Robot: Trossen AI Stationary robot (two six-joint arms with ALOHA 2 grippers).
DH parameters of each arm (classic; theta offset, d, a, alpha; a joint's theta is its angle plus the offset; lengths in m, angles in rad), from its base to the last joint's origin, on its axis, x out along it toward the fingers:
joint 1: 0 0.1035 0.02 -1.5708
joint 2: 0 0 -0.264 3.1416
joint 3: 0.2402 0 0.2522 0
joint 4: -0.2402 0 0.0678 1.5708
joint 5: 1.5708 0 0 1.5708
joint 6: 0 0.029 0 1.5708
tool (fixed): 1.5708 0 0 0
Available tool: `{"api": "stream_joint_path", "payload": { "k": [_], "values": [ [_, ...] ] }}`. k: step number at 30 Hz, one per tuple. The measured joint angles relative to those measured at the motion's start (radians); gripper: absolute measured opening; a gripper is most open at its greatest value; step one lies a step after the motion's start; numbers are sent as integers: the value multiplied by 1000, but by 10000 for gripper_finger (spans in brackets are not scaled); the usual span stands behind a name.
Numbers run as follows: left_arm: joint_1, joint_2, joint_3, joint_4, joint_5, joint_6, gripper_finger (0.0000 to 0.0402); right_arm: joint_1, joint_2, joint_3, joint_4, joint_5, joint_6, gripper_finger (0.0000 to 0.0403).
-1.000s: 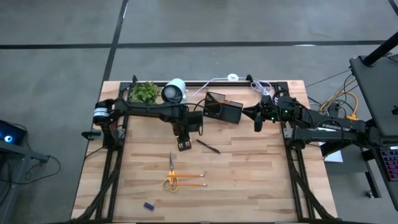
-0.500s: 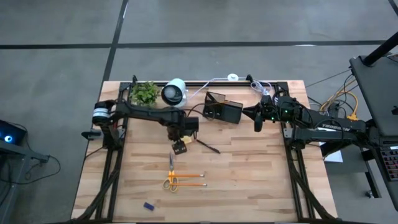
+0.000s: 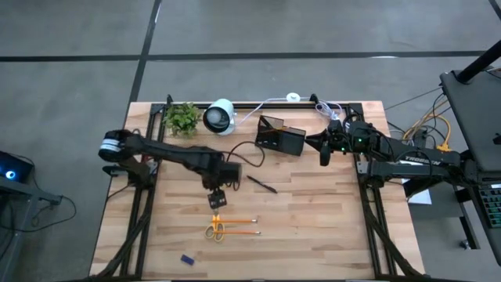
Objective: Pick and place office supplies into organizer
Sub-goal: Put the eraser into the desk organizer
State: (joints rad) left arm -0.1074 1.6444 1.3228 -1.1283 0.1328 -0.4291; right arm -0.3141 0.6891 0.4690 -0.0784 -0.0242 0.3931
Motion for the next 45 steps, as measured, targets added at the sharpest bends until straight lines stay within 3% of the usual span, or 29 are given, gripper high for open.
{"api": "stream_joint_path", "payload": {
  "k": [8,23,29,37,45],
  "values": [
    [-177,-57,8,38,8,-66,239,0,0,0,1,0,0,57],
    [-541,-52,-4,212,25,-139,239,0,1,0,0,0,-4,57],
    [-638,29,-6,291,16,-160,239,0,1,0,0,0,-7,57],
    [-725,145,-2,304,39,-340,239,0,1,0,-25,0,-4,57],
    [-796,216,-12,308,13,-321,239,0,1,0,-25,0,-1,57]
  ]
}}
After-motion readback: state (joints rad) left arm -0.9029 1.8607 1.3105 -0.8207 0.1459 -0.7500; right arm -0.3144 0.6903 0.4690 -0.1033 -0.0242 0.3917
